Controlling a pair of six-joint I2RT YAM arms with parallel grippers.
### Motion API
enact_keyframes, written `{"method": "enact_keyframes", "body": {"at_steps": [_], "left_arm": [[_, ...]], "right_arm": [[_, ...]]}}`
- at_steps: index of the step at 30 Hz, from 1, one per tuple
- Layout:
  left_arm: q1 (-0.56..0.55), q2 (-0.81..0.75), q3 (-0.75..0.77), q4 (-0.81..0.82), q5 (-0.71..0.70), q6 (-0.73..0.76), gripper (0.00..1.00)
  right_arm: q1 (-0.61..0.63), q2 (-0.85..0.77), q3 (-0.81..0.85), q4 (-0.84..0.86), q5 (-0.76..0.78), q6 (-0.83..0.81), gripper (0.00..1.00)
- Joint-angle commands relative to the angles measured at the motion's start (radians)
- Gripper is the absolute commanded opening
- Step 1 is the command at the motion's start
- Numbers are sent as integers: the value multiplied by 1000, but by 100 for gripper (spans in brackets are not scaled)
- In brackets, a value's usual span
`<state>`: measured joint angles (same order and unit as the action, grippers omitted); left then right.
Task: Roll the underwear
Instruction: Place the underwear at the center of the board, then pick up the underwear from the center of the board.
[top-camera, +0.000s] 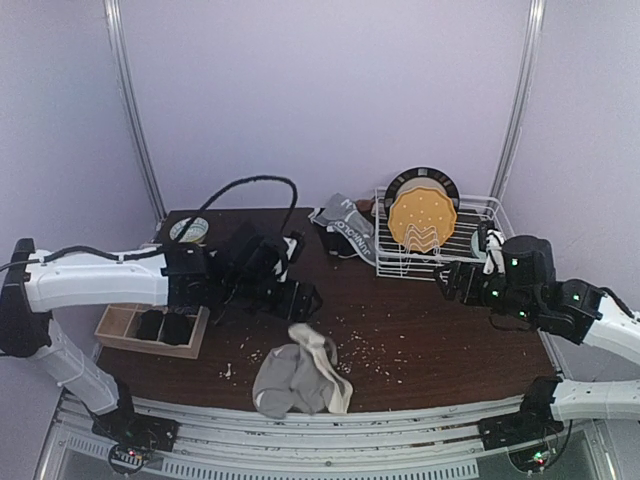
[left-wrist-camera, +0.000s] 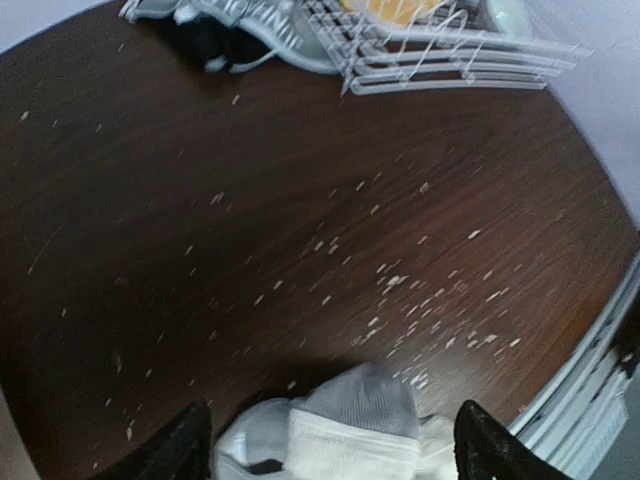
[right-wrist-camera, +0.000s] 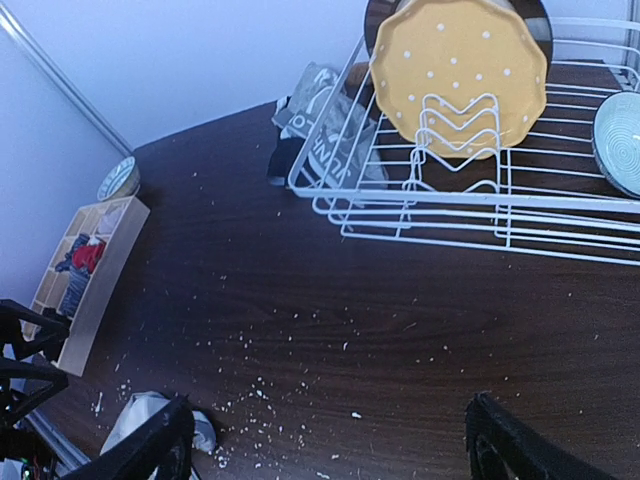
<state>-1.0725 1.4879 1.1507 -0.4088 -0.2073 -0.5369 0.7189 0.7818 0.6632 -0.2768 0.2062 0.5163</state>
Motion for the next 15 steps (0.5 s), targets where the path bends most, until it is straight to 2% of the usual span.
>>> {"method": "enact_keyframes", "body": {"at_steps": [1,6,11,15], "left_arm": [[0,-175,-132,-44,-92,-49,86],[-13,-258,-281,-50,-101,-116,85],[-31,-250,-367,-24,-75,-165,80],[-33,-243,-394,11,-45,-179,79]], "right_arm": [[61,11,14,-92,-39,30,91],[200,113,-24,-12,-63,75,87],[399,366,33,129,-69,95,85],[489,580,142,160,-127,88,85]]}}
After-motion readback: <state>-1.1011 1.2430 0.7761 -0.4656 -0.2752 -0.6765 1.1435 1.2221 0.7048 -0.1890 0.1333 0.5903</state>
